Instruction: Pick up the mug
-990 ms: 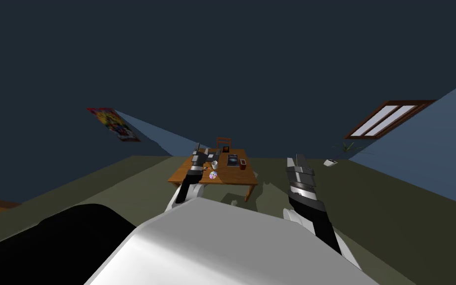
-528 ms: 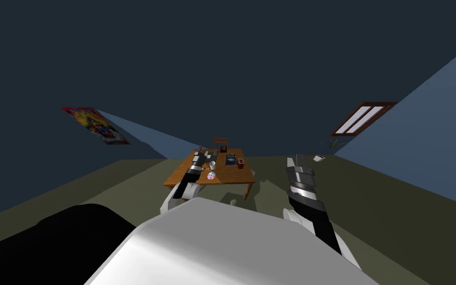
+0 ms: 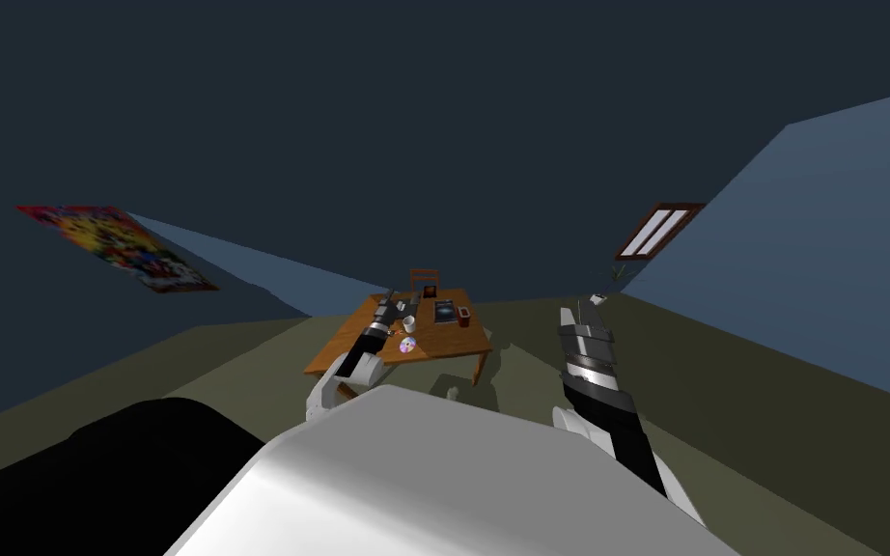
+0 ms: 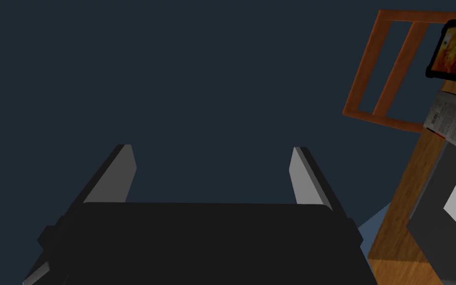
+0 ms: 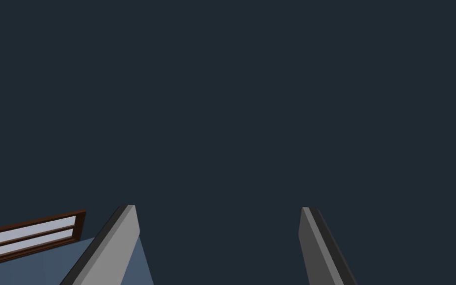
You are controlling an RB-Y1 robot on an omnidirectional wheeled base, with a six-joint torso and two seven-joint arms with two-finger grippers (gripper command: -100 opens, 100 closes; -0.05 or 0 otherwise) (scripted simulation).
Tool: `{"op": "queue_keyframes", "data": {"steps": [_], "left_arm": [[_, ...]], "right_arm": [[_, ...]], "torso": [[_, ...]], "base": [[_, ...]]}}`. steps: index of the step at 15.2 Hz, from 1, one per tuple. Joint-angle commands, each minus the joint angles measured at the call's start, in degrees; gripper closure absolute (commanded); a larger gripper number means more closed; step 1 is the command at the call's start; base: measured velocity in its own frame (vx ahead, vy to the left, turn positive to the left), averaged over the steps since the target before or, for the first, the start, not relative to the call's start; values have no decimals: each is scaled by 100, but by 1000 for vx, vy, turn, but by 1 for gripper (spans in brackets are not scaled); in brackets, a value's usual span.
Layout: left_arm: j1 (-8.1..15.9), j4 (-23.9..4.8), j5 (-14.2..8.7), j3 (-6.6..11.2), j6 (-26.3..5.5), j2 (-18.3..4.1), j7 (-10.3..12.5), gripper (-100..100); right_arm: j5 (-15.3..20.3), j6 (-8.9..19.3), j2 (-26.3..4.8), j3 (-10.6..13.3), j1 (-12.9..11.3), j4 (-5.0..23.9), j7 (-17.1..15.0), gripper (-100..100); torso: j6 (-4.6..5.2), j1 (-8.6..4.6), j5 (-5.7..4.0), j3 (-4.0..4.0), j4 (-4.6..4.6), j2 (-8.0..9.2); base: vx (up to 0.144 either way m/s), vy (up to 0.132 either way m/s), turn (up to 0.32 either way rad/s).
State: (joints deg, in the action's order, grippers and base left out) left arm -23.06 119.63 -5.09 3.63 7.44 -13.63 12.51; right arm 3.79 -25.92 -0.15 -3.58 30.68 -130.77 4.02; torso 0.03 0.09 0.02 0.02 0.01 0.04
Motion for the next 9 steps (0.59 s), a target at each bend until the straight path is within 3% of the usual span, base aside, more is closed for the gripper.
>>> {"op": "queue_keyframes", "data": {"steps": [1, 2, 4, 7, 9], "left_arm": [[49, -106, -26, 64, -250, -61, 27, -100], [106, -268, -82, 180, -398, -175, 83, -100], [106, -268, -82, 180, -517, -175, 83, -100], [229, -614, -204, 430, -956, -381, 200, -100], [229, -618, -204, 430, -1092, -381, 200, -100]], "right_arm": [[0, 0, 0, 0, 0, 0, 0, 0], [0, 0, 0, 0, 0, 0, 0, 0], [0, 0, 0, 0, 0, 0, 0, 0], [0, 0, 0, 0, 0, 0, 0, 0], [0, 0, 0, 0, 0, 0, 0, 0]], "torso": [[0, 0, 0, 0, 0, 0], [-1, -1, 0, 0, 0, 0], [0, 1, 0, 0, 0, 1], [-1, 1, 0, 0, 0, 0], [0, 2, 1, 0, 0, 1]], "base": [[-15, 12, -154], [-20, 13, -285], [-16, 19, -133], [-15, 14, -188], [-19, 17, -146]]}}
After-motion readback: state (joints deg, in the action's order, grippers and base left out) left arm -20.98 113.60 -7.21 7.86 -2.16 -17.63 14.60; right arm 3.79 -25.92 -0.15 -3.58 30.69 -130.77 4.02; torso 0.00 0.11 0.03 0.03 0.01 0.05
